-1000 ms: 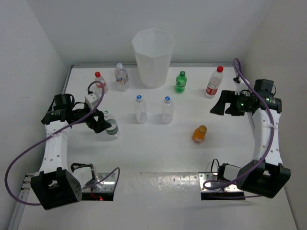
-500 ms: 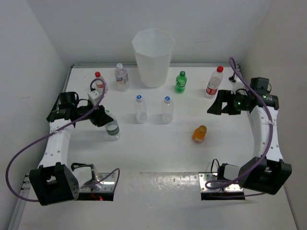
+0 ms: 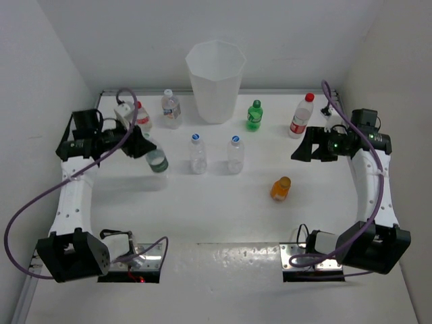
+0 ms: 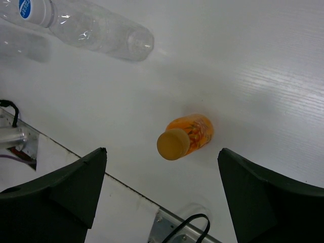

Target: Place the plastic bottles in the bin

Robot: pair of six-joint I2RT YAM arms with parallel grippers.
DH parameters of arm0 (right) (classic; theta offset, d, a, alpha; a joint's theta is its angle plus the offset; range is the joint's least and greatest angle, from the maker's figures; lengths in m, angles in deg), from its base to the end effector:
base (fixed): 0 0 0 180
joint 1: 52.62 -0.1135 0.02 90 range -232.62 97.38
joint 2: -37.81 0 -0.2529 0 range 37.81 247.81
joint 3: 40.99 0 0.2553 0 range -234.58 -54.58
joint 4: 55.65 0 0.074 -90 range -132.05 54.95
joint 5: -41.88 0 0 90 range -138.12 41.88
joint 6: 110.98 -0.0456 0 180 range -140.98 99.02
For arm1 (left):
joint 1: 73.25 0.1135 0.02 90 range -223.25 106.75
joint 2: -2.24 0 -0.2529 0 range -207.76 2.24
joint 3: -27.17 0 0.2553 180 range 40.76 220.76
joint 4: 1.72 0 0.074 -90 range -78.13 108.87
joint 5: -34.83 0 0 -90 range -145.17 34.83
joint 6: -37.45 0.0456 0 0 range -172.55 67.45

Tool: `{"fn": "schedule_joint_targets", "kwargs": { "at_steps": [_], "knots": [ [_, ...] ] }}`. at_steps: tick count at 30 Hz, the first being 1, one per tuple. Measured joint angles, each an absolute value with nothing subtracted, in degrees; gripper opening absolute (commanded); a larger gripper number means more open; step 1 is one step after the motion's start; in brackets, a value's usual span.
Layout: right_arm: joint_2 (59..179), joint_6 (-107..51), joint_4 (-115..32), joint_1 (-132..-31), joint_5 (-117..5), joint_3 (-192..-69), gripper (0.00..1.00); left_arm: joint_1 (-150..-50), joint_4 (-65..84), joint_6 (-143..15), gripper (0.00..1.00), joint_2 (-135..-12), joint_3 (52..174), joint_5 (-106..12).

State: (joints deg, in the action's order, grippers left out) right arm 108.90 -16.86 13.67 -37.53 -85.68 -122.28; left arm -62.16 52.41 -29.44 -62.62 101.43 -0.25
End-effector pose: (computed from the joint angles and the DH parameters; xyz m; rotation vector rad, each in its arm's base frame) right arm 0.2446 -0.0372 0.3034 0.0051 2.4327 0.7004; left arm 0.2384 0.0087 0.3136 0.6480 1.9665 -0.7570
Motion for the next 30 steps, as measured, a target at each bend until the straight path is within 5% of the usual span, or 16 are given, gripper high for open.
{"fn": "schedule_joint_targets", "kwargs": {
  "at_steps": [8, 20, 30],
  "knots": [
    [108.0, -18.5, 10.4, -39.3, -86.1, -120.2, 0.82, -65.3, 41.6, -48.8, 0.01, -70.3, 133.7, -2.5],
    [96.9, -22.9, -5.0, -43.3, -86.1, -109.2, 0.90, -78.2, 6.2, -76.4, 0.00, -86.8, 145.3, -16.0],
    [95.2, -24.2, -11.6, -45.8, -83.2, -107.6, 0.93, -87.6, 4.6, -70.4, 0.00, -105.5, 161.4, -31.7]
  ]
}}
